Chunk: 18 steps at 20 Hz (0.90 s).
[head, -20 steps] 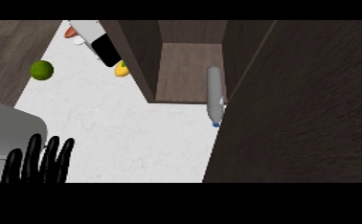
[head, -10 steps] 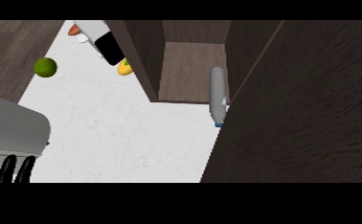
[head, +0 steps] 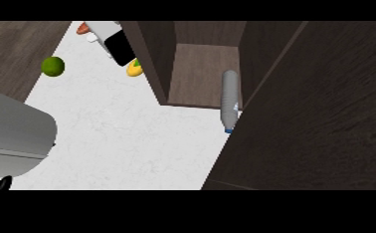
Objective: Pick up the bottled water, place it into the cabinet and close the cabinet
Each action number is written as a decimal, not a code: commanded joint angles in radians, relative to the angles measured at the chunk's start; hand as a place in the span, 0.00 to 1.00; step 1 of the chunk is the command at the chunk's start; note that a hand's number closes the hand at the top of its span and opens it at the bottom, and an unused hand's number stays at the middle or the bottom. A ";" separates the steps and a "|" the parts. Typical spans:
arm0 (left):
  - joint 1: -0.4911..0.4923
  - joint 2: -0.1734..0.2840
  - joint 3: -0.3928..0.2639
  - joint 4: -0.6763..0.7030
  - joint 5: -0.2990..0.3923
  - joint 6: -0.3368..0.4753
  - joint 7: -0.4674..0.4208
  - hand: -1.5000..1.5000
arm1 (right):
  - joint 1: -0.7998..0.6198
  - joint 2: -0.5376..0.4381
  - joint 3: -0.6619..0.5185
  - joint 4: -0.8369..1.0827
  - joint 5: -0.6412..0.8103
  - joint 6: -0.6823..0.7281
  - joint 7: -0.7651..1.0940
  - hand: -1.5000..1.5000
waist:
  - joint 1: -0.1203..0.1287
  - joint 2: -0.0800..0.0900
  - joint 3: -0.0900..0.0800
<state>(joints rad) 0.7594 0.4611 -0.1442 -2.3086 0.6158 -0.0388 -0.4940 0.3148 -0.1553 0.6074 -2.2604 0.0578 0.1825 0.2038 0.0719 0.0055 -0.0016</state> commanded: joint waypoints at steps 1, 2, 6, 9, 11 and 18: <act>0.080 0.017 0.050 -0.028 0.067 -0.086 -0.036 0.00 | -0.166 0.148 0.129 0.075 -0.026 -0.102 0.103 1.00 | 0.010 -0.005 -0.002; 0.114 0.036 0.108 -0.056 0.119 -0.087 -0.012 0.00 | -0.189 0.149 0.151 0.055 -0.039 -0.121 0.157 1.00 | -0.002 -0.006 -0.002; 0.151 0.036 0.195 -0.018 0.192 -0.176 -0.051 0.00 | -0.417 0.153 0.082 0.140 -0.150 -0.251 0.242 1.00 | -0.016 -0.004 0.000; 0.208 0.031 0.245 -0.003 0.214 -0.254 -0.081 0.00 | -0.564 0.154 0.021 0.270 -0.223 -0.319 0.204 1.00 | -0.017 -0.005 0.001; 0.217 0.031 0.282 0.036 0.228 -0.309 -0.097 0.00 | -0.650 0.154 -0.017 0.318 -0.271 -0.365 0.221 1.00 | -0.022 -0.005 0.001; 0.238 -0.020 0.309 0.013 0.261 -0.324 -0.056 0.00 | -0.824 0.148 -0.316 0.497 -0.502 -0.219 0.198 1.00 | -0.046 -0.003 0.002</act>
<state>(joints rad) 0.9867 0.4795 0.1643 -2.2899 0.8791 -0.3477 -0.5556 -0.4206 -0.0043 0.4443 -1.8424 -0.3413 -0.1040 0.3959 0.0385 0.0025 -0.0005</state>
